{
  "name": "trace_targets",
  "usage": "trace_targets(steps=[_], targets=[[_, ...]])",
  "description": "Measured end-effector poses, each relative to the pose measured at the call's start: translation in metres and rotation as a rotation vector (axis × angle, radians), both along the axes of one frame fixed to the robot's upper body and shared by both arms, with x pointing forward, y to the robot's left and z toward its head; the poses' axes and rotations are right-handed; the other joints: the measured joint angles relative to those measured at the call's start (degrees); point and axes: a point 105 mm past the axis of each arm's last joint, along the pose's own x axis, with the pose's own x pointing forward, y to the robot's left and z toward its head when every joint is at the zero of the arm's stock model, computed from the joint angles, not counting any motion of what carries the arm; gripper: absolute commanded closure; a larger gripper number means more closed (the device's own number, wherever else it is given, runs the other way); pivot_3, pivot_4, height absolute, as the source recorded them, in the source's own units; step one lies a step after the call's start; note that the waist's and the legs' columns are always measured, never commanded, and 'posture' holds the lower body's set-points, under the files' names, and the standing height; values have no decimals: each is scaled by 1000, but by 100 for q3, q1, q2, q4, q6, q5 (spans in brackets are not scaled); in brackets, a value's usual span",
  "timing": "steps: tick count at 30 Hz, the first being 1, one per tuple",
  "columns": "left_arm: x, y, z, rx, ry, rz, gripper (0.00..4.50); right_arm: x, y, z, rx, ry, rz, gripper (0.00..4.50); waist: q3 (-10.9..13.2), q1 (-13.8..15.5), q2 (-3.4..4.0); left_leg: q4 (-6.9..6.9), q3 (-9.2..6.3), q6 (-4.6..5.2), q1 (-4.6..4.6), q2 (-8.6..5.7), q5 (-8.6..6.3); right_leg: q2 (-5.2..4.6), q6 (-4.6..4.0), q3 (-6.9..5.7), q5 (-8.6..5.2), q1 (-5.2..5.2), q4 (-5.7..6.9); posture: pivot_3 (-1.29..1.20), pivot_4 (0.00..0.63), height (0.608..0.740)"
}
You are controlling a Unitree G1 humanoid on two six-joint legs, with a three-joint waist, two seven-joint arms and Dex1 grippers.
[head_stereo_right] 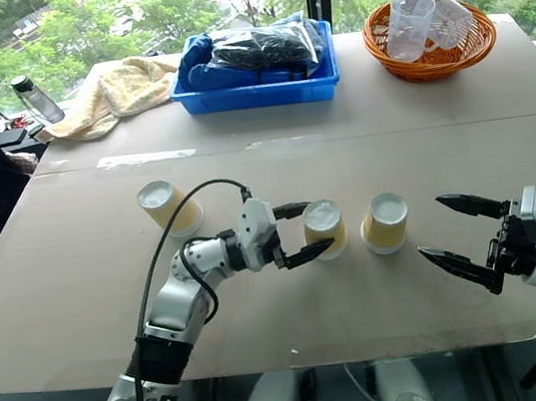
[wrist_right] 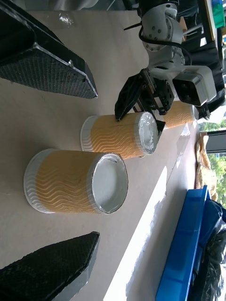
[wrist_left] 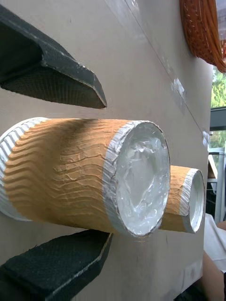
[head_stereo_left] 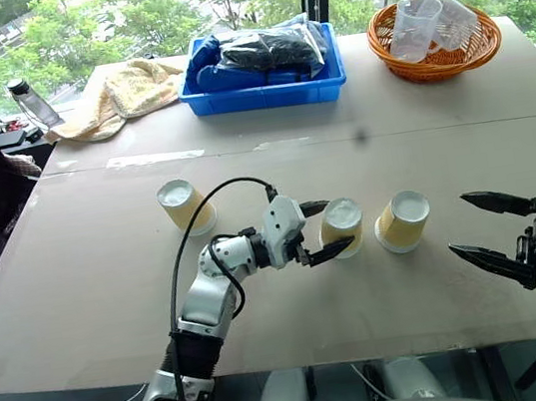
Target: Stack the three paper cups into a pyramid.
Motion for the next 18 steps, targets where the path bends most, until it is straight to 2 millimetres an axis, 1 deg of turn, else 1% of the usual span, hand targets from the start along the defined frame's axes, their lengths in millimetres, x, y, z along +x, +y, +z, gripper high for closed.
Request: trace_targets(steps=[1,3,7,13,18], targets=[[0,0,0,1,0,-2,2141,0,0,0,1,0,-2,0,0,3,0,0,0,0,0,0,0,0,0,0,0,0,0,0,150,740],[-1,0,0,3,0,-11,2628,2,0,1,2,-3,-5,0,0,5,0,0,0,0,-1,0,0,0,0,0,0,0,0,0,150,740],[0,-4,0,15,-7,-29,2679,4,1,4,2,-13,-7,0,0,18,0,1,0,0,-1,0,0,0,0,-2,0,0,0,0,150,740],[8,-15,0,14,-28,-35,2679,4,4,6,2,-12,-1,0,0,16,0,1,0,0,-1,-1,0,1,0,-2,0,1,0,0,150,740],[11,-20,-1,3,-36,-32,2679,4,5,7,5,-15,-7,0,0,13,0,1,0,0,-1,-1,0,1,0,-1,0,1,0,0,150,740]])
